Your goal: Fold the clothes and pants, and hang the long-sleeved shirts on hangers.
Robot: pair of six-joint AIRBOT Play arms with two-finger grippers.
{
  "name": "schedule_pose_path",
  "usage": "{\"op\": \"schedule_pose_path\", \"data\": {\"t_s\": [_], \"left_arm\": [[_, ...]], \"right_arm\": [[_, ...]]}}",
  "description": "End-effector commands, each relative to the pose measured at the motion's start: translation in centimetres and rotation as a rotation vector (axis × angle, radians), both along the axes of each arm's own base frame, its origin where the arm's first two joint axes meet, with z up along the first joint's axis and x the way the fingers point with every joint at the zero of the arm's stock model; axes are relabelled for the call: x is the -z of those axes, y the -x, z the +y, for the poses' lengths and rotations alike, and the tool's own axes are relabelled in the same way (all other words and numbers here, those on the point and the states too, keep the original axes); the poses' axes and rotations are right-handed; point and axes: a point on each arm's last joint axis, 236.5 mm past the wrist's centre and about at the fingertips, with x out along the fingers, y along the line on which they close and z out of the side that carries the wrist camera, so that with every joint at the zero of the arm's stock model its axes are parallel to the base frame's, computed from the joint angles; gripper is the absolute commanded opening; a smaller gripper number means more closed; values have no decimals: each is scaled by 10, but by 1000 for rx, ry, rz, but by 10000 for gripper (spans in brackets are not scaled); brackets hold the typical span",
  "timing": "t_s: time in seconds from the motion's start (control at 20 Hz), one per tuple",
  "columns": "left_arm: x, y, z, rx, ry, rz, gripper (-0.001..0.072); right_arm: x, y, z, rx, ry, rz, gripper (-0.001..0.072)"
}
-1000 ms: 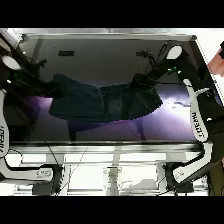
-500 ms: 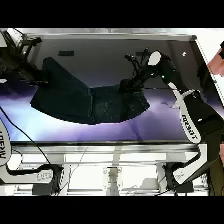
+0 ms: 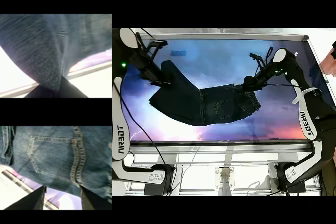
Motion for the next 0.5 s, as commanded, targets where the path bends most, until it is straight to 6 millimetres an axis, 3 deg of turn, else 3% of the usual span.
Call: {"op": "schedule_pose_path", "data": {"t_s": [0.0,0.25,0.45], "left_arm": [[-1,-5,-50,28,206,26,26],[1,-4,-77,35,290,65,26],[-15,-7,-123,85,416,15,26]], "right_arm": [[0,-3,-11,4,3,-4,466],[1,-5,-13,-5,5,-17,466],[0,-8,-13,2,3,-30,466]]}}
